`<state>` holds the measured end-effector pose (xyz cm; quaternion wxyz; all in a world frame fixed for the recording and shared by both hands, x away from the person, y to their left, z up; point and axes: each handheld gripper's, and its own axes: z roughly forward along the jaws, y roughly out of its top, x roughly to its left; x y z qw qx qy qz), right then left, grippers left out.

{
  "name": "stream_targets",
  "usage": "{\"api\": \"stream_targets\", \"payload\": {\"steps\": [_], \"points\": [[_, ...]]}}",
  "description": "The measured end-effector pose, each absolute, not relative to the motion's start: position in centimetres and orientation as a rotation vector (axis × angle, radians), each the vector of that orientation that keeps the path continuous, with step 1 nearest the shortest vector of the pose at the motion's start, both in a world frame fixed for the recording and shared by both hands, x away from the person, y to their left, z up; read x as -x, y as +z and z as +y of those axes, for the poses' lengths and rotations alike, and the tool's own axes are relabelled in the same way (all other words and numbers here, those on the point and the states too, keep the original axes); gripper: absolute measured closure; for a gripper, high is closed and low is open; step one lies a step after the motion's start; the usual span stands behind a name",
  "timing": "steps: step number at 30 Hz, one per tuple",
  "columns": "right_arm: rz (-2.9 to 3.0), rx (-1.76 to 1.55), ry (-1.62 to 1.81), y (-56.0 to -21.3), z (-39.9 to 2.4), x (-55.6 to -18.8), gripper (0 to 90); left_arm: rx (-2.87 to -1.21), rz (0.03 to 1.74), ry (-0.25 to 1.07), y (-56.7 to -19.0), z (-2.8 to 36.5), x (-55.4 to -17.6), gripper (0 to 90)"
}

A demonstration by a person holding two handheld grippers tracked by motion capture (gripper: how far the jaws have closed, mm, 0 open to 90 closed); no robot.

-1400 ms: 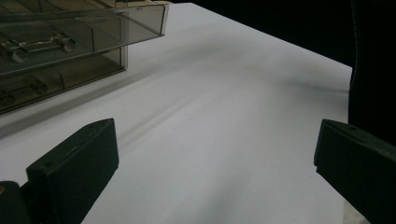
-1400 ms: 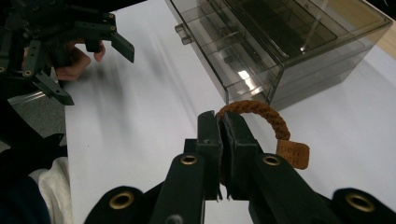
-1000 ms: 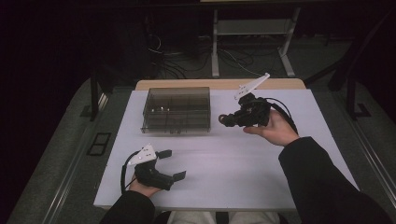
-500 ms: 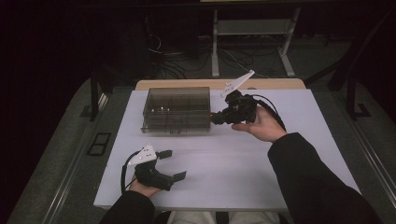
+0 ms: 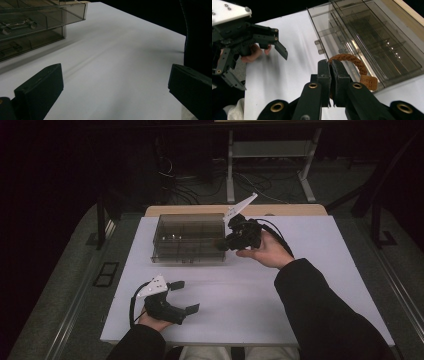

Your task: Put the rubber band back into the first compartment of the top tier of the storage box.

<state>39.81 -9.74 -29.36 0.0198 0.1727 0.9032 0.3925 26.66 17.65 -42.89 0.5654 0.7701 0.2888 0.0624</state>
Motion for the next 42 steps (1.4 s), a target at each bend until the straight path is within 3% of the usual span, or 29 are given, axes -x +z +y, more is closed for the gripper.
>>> {"api": "stream_targets", "payload": {"steps": [42], "points": [[2.825,-0.502,1.282,-30.4,-0.8,-43.1,84.9,-1.805,0.667,0.14,-42.8,17.8,-26.7,0.0]]}}
